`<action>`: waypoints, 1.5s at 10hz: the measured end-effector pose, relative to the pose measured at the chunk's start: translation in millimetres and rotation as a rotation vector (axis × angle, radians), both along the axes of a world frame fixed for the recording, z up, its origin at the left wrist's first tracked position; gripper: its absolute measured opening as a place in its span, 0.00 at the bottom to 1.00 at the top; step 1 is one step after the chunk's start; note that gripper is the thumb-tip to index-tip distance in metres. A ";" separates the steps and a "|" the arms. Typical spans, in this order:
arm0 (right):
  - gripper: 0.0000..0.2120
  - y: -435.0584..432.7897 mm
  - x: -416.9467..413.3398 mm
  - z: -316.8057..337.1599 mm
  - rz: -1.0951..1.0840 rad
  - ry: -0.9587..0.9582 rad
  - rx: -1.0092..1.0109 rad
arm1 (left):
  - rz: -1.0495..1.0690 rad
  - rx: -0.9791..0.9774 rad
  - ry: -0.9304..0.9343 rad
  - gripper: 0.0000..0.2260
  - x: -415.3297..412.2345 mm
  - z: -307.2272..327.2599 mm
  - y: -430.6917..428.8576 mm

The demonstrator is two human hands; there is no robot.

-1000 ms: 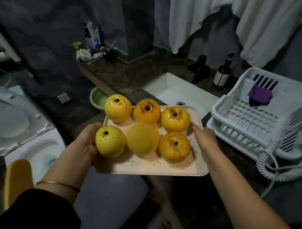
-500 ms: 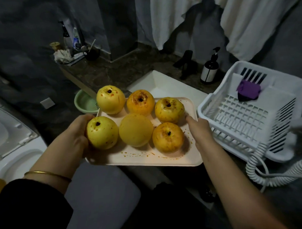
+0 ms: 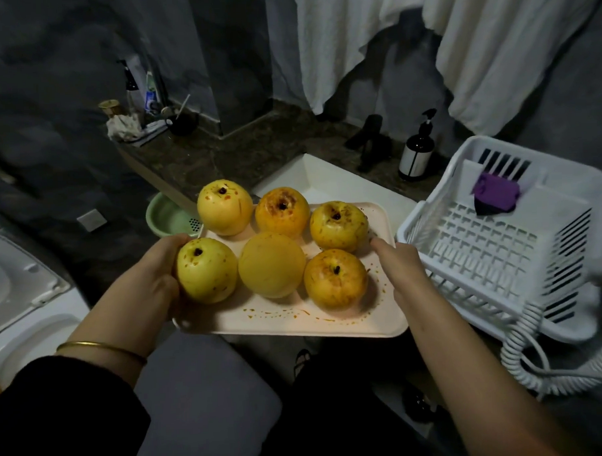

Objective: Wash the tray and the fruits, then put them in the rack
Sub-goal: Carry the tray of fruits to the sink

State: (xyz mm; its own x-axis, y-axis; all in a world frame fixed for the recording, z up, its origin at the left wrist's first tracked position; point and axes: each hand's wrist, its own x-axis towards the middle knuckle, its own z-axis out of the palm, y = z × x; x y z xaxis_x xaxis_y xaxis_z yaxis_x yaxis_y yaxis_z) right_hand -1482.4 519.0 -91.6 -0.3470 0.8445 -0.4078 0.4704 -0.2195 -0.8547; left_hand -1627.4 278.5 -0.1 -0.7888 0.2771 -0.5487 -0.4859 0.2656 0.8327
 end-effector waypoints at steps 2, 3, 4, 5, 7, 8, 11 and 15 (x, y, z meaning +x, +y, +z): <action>0.18 14.8 -22.2 1.7 0.011 0.003 0.003 | 0.034 0.040 0.011 0.14 -25.1 -0.2 20.8; 0.18 24.2 -37.0 0.0 0.000 -0.003 0.001 | 0.021 0.025 -0.012 0.14 -48.7 -11.4 37.8; 0.23 32.8 -54.0 1.6 -0.013 -0.006 0.011 | 0.053 0.002 -0.042 0.14 -70.9 -14.7 54.4; 0.31 44.6 -74.9 1.7 -0.043 -0.009 -0.004 | 0.078 -0.008 -0.092 0.13 -97.5 -15.0 76.4; 0.21 73.8 -136.1 -4.5 -0.096 -0.018 -0.004 | 0.054 -0.056 -0.171 0.11 -176.0 -26.8 114.4; 0.15 86.9 -172.0 -8.0 -0.139 0.009 0.004 | 0.015 -0.058 -0.192 0.12 -219.1 -32.2 133.0; 0.11 113.5 -271.6 -4.0 -0.200 0.055 -0.009 | -0.043 -0.079 -0.218 0.15 -332.3 -30.7 171.0; 0.09 125.9 -343.0 0.5 -0.229 0.038 -0.023 | -0.126 -0.096 -0.183 0.14 -417.0 -37.4 194.5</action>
